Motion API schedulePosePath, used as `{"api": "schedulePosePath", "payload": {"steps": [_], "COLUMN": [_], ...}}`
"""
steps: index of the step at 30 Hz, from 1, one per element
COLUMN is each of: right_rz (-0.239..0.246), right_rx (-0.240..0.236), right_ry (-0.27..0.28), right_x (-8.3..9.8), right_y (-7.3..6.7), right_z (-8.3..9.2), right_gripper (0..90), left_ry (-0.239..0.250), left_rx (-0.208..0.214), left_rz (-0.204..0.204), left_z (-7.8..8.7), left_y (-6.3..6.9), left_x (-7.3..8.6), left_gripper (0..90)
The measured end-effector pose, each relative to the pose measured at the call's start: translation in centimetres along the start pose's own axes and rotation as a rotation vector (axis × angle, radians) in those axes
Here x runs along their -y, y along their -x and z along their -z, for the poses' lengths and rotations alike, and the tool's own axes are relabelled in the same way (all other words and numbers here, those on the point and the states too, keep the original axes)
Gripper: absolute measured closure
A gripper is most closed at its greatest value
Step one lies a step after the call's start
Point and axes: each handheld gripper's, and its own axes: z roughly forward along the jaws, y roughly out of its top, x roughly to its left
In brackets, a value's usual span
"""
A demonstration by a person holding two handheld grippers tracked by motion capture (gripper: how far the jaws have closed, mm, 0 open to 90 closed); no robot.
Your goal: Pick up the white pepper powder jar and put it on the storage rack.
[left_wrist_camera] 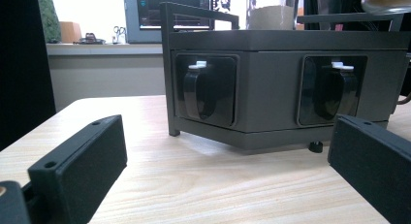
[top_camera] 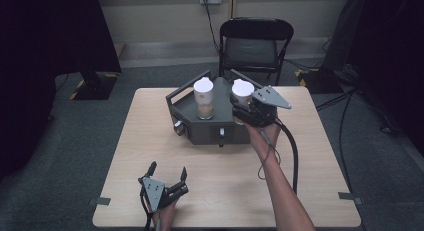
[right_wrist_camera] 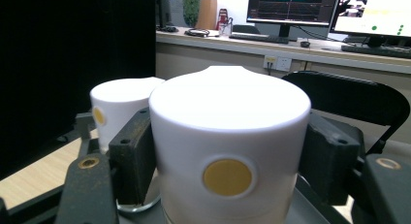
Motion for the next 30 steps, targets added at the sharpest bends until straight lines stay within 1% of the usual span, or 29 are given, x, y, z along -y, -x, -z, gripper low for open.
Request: {"api": "schedulePosePath", "payload": {"steps": [2,3,6,9,13,18,21,26,30], "right_rz": [0.000,0.000,-0.004,-0.012,-0.011,-0.025,-0.031,-0.029,-0.037], "right_rx": [0.012,0.012,0.023,0.034,0.040,0.045,0.043,0.039,0.034], "right_ry": [-0.006,-0.006,-0.011,-0.014,-0.018,-0.026,-0.037,-0.041,-0.044], "right_x": [-0.1,-0.1,-0.1,0.2,0.6,1.0,1.2,1.5,1.7], "right_y": [-0.1,-0.1,-0.3,-0.4,-0.5,-0.4,-0.4,-0.4,-0.3], "right_z": [-1.0,-1.0,-1.9,-3.0,-4.0,-5.1,-5.5,-5.8,-6.0], "right_gripper": [30.5,30.5,30.5,30.5,30.5,30.5,30.5,30.4,30.4], "left_ry": [0.000,0.000,-0.001,-0.001,0.000,-0.001,0.000,0.000,0.000], "left_rx": [0.000,0.000,0.000,0.000,0.000,0.000,0.000,0.000,0.000], "left_rz": [0.000,0.000,0.000,0.000,0.000,0.000,0.000,0.000,-0.001], "left_z": [0.0,0.0,0.0,0.0,0.0,0.0,0.0,0.0,0.0], "left_y": [0.0,0.0,0.0,0.0,0.0,0.0,0.0,0.0,0.0], "left_x": [0.0,0.0,0.0,0.0,0.0,0.0,0.0,0.0,0.0], "left_gripper": [0.0,0.0,0.0,0.0,0.0,0.0,0.0,0.0,0.0]}}
